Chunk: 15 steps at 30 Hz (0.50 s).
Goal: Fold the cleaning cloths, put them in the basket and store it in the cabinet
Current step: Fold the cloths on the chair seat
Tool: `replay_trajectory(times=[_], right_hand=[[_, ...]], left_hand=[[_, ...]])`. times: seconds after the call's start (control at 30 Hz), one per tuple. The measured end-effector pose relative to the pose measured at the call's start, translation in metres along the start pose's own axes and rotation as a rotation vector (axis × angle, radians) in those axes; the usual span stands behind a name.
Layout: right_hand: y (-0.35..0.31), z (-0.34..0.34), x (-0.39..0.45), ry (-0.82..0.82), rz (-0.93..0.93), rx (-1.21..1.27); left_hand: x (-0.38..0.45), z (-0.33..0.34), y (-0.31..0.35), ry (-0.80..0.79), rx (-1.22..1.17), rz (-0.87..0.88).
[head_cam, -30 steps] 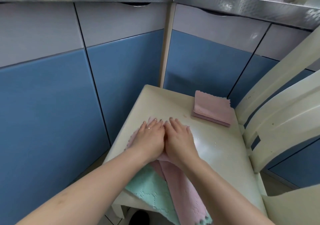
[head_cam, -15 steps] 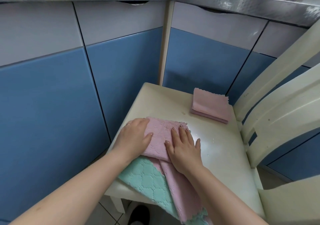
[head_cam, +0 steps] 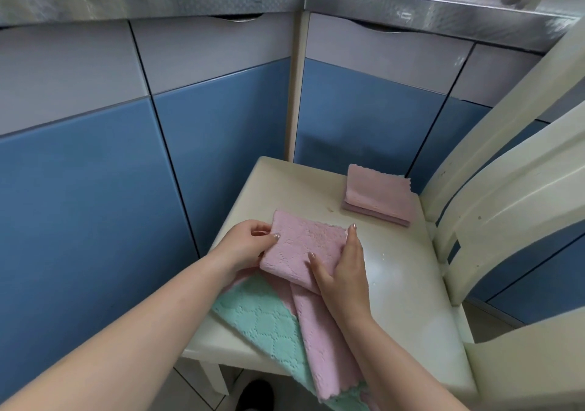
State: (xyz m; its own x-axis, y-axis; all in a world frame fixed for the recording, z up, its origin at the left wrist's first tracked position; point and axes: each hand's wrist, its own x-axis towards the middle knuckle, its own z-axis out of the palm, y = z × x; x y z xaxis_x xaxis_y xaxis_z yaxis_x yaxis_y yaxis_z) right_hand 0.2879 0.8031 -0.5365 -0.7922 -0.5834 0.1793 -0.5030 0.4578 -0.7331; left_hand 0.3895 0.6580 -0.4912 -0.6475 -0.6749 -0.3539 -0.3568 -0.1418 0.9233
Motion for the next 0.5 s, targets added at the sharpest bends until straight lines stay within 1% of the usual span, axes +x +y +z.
replay_trajectory(times=[0.07,0.13,0.17,0.2,0.33,0.5], right_hand=[[0.001,0.0,0.0,0.005,0.004,0.01],[0.003,0.001,0.001,0.0,-0.002,0.008],[0.003,0.001,0.001,-0.004,-0.009,0.006],[0.004,0.001,0.002,-0.01,-0.015,0.001],[0.004,0.001,0.002,-0.016,-0.039,-0.011],[0.002,0.001,0.002,-0.031,-0.06,-0.021]], left_hand=[[-0.001,0.004,0.0,0.02,-0.008,0.039],[-0.001,0.006,0.001,0.077,0.107,0.134],[0.0,0.007,0.001,0.083,0.118,0.153],[0.0,0.008,0.002,0.055,0.096,0.141],[0.001,0.008,0.007,-0.098,-0.104,-0.047],[0.002,0.006,0.017,-0.3,0.012,-0.094]])
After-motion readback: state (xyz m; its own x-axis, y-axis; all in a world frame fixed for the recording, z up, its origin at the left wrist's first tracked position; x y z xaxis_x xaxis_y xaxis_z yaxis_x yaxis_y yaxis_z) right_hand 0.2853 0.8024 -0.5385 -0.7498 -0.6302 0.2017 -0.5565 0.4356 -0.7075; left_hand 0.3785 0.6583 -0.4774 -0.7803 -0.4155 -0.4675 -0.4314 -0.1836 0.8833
